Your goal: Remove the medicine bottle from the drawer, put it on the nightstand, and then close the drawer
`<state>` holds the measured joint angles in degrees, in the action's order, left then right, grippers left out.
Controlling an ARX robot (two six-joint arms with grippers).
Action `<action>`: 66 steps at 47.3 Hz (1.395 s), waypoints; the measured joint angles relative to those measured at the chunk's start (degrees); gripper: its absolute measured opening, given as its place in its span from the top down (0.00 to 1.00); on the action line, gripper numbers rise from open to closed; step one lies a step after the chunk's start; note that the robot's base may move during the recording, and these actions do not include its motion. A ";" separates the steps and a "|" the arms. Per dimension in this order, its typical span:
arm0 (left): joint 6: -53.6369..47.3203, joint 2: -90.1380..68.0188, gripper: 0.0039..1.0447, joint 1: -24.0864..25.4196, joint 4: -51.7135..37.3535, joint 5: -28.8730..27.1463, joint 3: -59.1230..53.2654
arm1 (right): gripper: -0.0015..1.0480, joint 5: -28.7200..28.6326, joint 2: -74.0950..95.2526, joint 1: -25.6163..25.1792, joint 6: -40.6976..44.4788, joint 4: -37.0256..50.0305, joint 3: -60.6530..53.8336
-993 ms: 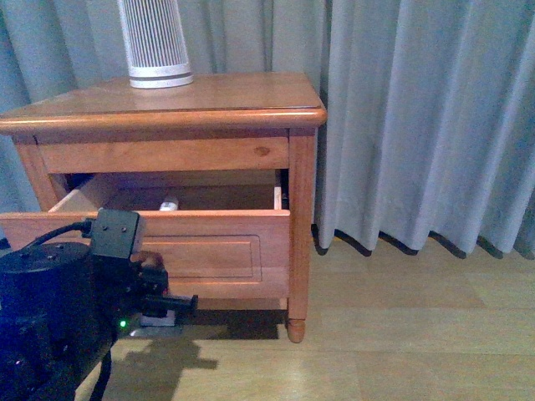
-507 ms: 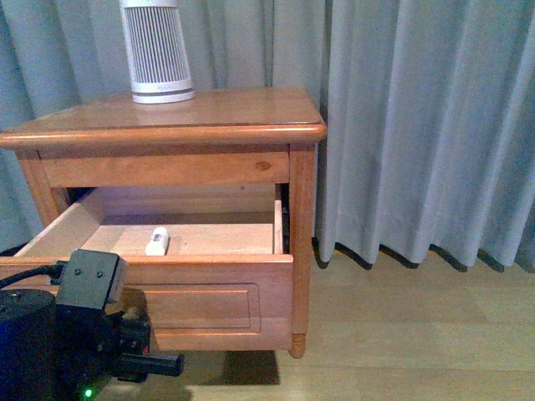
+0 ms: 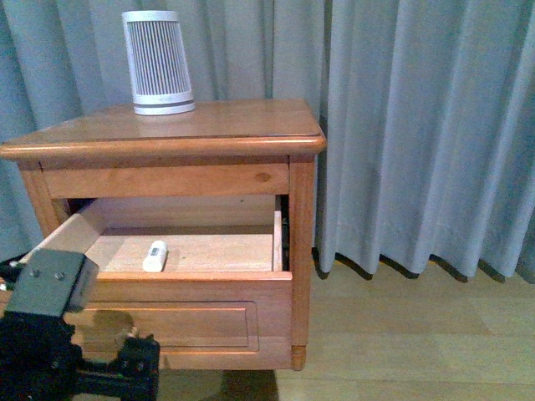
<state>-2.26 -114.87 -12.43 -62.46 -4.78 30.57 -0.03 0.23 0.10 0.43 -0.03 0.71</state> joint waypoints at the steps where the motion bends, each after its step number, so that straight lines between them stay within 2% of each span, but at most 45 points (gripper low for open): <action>1: 0.02 1.44 0.06 0.28 0.81 0.07 -0.17 | 0.07 0.02 0.00 0.00 0.00 0.00 0.00; 12: 0.61 18.40 0.06 3.45 12.61 1.90 -0.20 | 0.07 0.02 0.00 0.00 0.00 0.00 0.00; 20: 0.83 34.25 0.06 5.51 23.65 5.40 0.26 | 0.07 0.00 0.00 0.00 0.00 0.00 0.00; 29: 0.85 51.23 0.06 5.77 33.64 7.17 -0.46 | 0.07 0.00 0.00 0.00 0.00 0.00 0.00; 46: 1.07 83.82 0.06 4.98 53.31 6.21 -11.47 | 0.07 0.00 0.00 0.00 0.00 0.00 0.02; 50: 0.87 89.57 0.06 4.13 58.10 4.57 -13.75 | 0.07 0.02 0.00 0.00 0.00 0.00 0.02; 56: 0.61 91.65 0.06 3.74 58.97 4.52 -14.69 | 0.07 0.00 0.00 0.00 0.00 0.00 0.00; 57: 0.66 91.78 0.07 3.48 58.69 3.48 -14.80 | 0.07 0.00 0.00 0.00 0.00 0.00 0.00; 59: 1.20 92.61 0.17 2.49 55.32 -2.25 -16.35 | 0.07 0.02 0.00 0.00 0.00 0.00 0.02; 60: 1.31 93.02 0.20 2.54 54.71 -3.28 -16.90 | 0.07 0.02 0.00 0.00 0.00 0.00 0.00; 66: 1.73 95.65 0.40 4.13 54.10 -3.10 -19.82 | 0.07 0.00 0.00 0.00 0.00 0.00 0.02</action>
<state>-0.54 -19.22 -8.29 -8.36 -7.88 10.74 -0.03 0.23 0.10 0.43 -0.03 0.73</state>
